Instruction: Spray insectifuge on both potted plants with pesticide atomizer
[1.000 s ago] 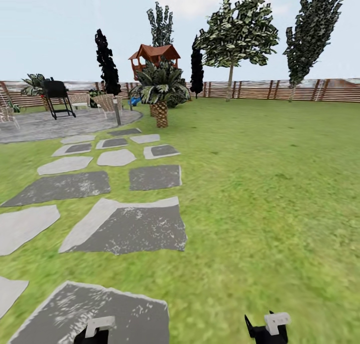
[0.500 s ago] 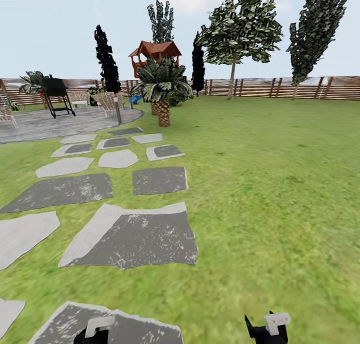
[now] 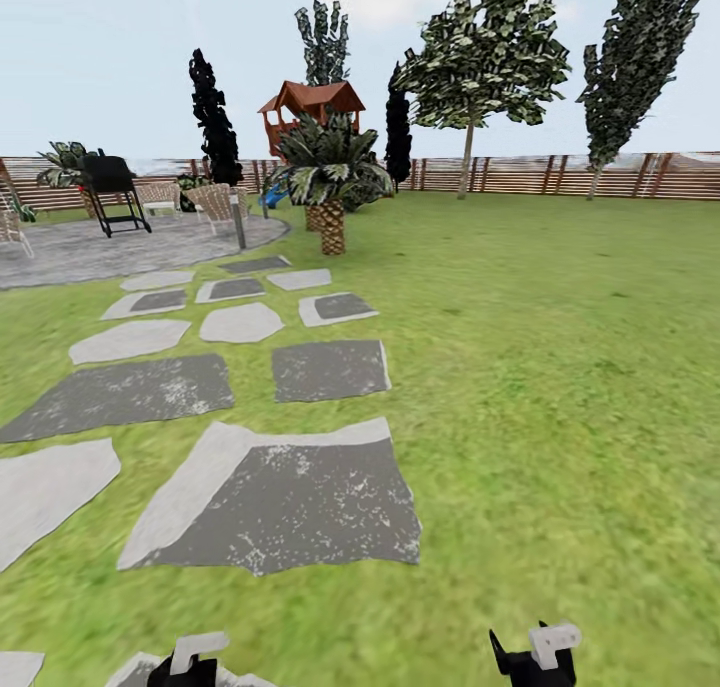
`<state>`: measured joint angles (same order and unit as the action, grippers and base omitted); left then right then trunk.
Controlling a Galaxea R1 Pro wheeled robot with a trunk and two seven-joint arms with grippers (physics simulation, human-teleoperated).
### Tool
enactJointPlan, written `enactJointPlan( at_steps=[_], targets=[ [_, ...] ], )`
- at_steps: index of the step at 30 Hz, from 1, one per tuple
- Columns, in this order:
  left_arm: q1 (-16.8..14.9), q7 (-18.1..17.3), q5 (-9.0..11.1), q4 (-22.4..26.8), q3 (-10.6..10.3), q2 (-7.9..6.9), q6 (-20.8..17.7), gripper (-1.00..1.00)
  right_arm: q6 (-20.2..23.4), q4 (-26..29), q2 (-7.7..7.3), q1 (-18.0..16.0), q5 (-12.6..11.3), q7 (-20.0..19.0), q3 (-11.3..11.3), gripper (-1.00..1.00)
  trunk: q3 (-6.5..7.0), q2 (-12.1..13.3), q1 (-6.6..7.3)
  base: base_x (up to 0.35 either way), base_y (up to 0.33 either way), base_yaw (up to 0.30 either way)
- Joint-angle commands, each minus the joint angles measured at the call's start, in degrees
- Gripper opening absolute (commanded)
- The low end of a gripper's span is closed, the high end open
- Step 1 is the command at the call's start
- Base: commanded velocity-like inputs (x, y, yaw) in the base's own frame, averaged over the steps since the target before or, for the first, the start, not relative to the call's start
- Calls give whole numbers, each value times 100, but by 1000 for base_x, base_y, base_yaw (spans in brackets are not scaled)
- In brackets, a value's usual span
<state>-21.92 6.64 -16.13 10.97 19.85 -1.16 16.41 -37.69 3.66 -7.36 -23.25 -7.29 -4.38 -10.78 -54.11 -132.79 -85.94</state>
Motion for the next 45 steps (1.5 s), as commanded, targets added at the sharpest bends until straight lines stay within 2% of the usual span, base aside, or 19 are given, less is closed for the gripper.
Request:
enactJointPlan(
  at_steps=[1, 22, 35, 45],
  targets=[
    [-5, 22, -63, -8, 28, 1, 23, -100, -20, -6, -2, -4, -62, -46, -21, 100, -5, -2, -2, 295, 217, 0],
    [-5, 22, -100, -16, 28, 2, 25, -100, -20, -6, -2, -4, -62, -46, -21, 100, -5, -2, -2, 311, 150, 5],
    [-5, 22, -101, -16, 27, 2, 27, -100, -20, -6, 6, -4, -62, -46, -21, 100, -5, -2, -2, 336, 77, 202],
    [-5, 22, -94, -16, 28, 2, 26, -100, -20, -6, 7, -4, -62, -46, -21, 100, -5, -2, -2, 337, 72, 24]
  ],
)
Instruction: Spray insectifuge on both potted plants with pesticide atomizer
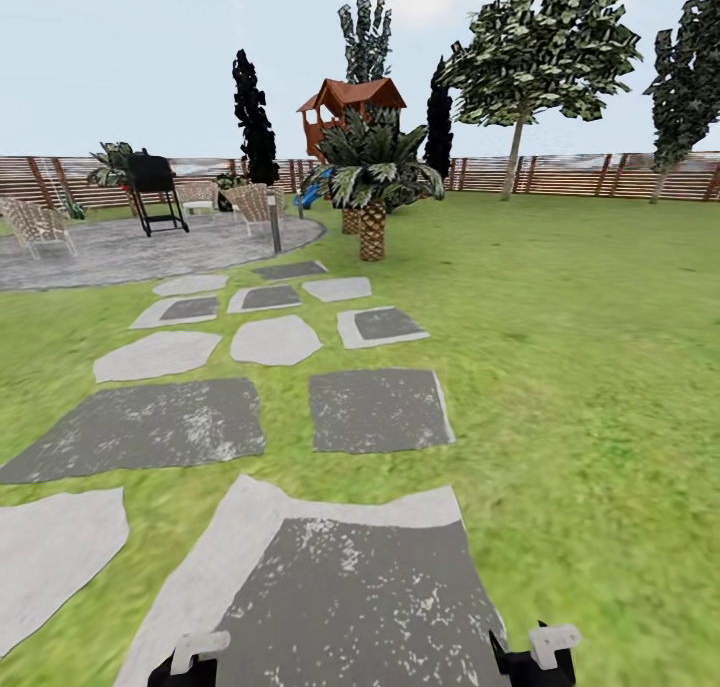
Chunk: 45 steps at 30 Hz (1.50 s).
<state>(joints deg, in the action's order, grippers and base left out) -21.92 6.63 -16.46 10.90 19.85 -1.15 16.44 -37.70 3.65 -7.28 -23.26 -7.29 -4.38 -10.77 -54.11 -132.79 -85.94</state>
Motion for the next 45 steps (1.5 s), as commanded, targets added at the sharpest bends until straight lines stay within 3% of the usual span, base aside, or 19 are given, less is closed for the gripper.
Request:
enactJointPlan(
  at_steps=[1, 45],
  targets=[
    [-5, 23, -60, -9, 27, 1, 23, -100, -18, -5, -2, -4, -62, -46, -21, 100, -5, -2, -2, 336, 73, 0],
    [-5, 23, -59, -9, 27, 1, 24, -100, -18, -14, -28, -4, -61, -46, -21, 100, -5, -2, -2, 337, 73, 0]
  ],
)
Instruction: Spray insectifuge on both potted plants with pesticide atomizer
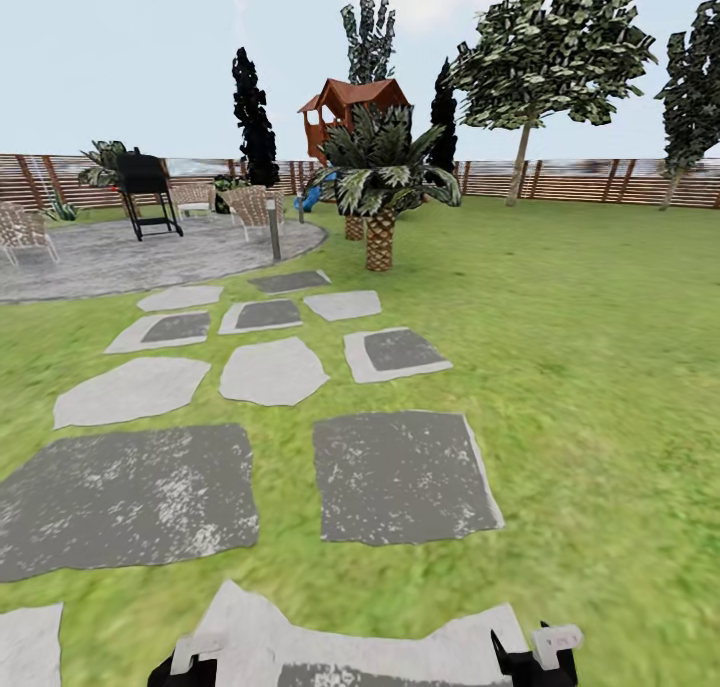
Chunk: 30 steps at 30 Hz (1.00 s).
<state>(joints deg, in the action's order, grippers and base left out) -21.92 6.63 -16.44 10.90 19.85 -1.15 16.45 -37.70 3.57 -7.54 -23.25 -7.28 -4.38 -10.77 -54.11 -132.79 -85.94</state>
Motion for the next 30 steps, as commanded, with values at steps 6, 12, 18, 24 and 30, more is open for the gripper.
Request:
enactJointPlan(
  at_steps=[6, 12, 18, 24, 30],
  targets=[
    [-5, 23, -61, -9, 27, 1, 24, -100, -18, -1, -2, -4, -63, -45, -21, 100, -5, -2, -2, 337, 72, 0],
    [-5, 23, -61, -9, 27, 1, 25, -100, -18, 3, -2, -4, -63, -39, -21, 100, -5, -2, -2, 337, 68, 0],
    [-5, 23, -61, -9, 25, 1, 25, -100, -18, 4, -2, -4, -63, -37, -21, 100, -5, -2, -2, 337, 8, 0],
    [-5, 23, -61, -9, 27, 1, 25, -100, -18, 4, 3, -4, -63, -37, -21, 100, -5, -2, -2, 337, 0, 0],
    [-5, 23, -66, -9, 26, 1, 23, -100, -18, 4, 7, -4, -63, -37, -21, 100, -5, -2, -2, 337, 0, 0]
  ],
)
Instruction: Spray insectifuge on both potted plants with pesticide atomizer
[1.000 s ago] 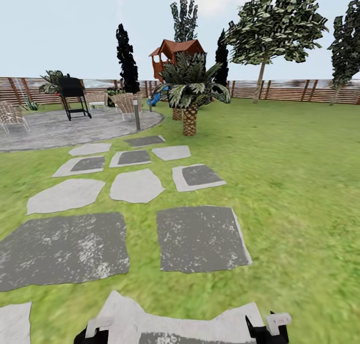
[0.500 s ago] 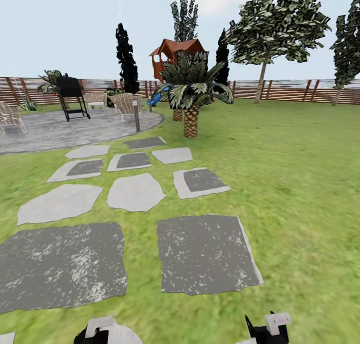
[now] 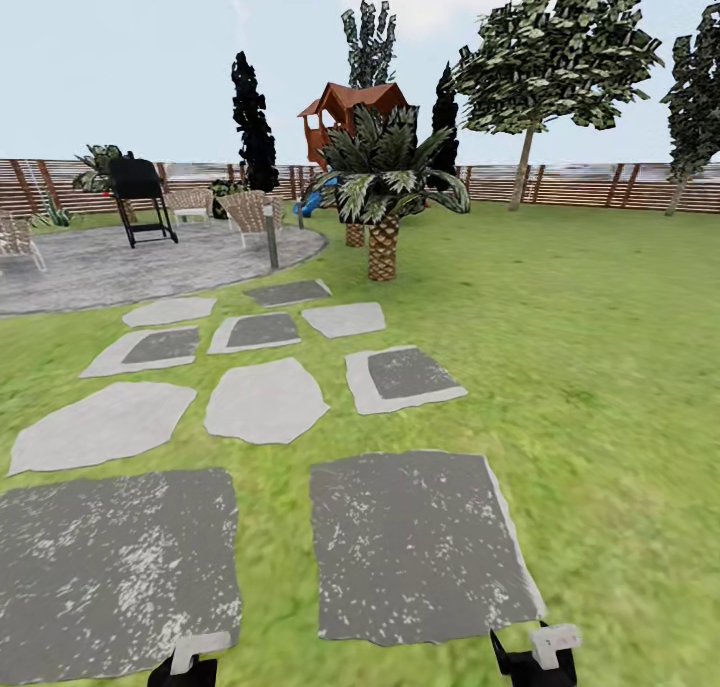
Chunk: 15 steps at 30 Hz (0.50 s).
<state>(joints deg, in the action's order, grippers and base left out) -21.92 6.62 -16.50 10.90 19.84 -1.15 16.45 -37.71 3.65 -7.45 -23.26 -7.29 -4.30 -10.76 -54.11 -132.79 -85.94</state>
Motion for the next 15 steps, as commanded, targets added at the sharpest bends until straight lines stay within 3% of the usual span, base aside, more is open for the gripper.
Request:
enactJointPlan(
  at_steps=[1, 15],
  targets=[
    [-5, 23, -63, -9, 28, 1, 22, -100, -17, -5, -2, -3, -62, -45, -22, 100, -5, -2, -2, 337, 0, 0],
    [-5, 23, -64, -9, 24, 1, 23, -100, -17, 2, 6, -3, -66, -45, -22, 100, -5, -2, -2, 338, 0, 0]
  ],
)
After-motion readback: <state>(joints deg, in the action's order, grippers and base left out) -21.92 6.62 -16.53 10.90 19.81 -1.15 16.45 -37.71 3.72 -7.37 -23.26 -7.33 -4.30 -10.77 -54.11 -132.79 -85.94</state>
